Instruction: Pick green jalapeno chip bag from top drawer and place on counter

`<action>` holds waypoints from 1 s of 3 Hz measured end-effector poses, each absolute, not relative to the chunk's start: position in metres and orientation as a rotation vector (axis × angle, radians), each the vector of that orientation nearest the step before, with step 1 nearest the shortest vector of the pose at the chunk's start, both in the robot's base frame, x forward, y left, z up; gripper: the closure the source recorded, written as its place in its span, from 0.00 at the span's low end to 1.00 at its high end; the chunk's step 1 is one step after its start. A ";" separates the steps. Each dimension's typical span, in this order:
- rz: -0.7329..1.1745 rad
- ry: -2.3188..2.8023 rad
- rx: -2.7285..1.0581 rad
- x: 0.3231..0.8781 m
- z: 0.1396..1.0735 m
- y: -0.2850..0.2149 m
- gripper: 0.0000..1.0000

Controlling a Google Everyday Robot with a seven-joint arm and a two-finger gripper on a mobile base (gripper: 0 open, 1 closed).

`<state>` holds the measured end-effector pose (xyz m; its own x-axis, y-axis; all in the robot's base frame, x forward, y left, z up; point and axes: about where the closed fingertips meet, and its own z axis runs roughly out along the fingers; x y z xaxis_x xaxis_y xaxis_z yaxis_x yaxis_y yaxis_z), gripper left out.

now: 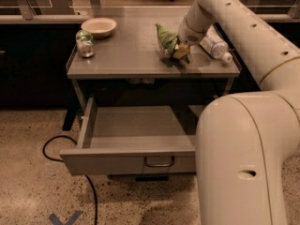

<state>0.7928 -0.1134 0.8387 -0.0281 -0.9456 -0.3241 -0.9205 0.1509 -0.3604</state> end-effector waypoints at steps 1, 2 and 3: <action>-0.069 1.952 -1.774 0.793 0.839 -0.113 0.35; -0.069 1.952 -1.774 0.793 0.839 -0.113 0.12; -0.068 1.952 -1.774 0.793 0.839 -0.113 0.00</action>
Offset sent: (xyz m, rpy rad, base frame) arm 0.0000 0.0000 0.0000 0.0000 0.0000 0.0000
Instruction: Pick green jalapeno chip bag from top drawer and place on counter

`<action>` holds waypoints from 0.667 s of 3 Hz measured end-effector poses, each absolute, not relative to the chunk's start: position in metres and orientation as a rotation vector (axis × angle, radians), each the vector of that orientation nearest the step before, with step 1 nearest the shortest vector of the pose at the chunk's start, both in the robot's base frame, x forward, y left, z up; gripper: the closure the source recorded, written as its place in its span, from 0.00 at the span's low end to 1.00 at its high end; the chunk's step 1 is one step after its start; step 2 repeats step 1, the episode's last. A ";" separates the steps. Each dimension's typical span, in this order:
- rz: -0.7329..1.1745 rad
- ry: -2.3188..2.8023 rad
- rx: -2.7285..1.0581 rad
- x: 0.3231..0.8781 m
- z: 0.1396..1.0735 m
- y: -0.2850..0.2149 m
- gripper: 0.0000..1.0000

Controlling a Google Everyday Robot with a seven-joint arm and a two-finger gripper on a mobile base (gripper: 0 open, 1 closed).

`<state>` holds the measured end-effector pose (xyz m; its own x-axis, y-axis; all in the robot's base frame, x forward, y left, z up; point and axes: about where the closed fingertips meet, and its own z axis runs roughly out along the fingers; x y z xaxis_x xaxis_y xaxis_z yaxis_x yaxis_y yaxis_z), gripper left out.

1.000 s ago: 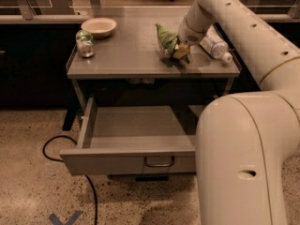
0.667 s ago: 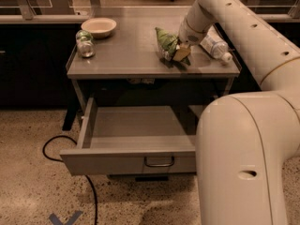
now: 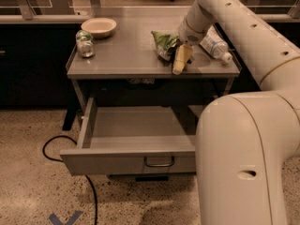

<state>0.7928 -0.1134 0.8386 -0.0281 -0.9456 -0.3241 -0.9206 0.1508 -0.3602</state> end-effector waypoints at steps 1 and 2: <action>-0.068 1.952 -1.774 0.793 0.839 -0.113 0.00; -0.068 1.952 -1.774 0.793 0.839 -0.113 0.00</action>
Offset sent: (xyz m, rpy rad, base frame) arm 0.0000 0.0000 0.0000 0.0000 0.0000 0.0000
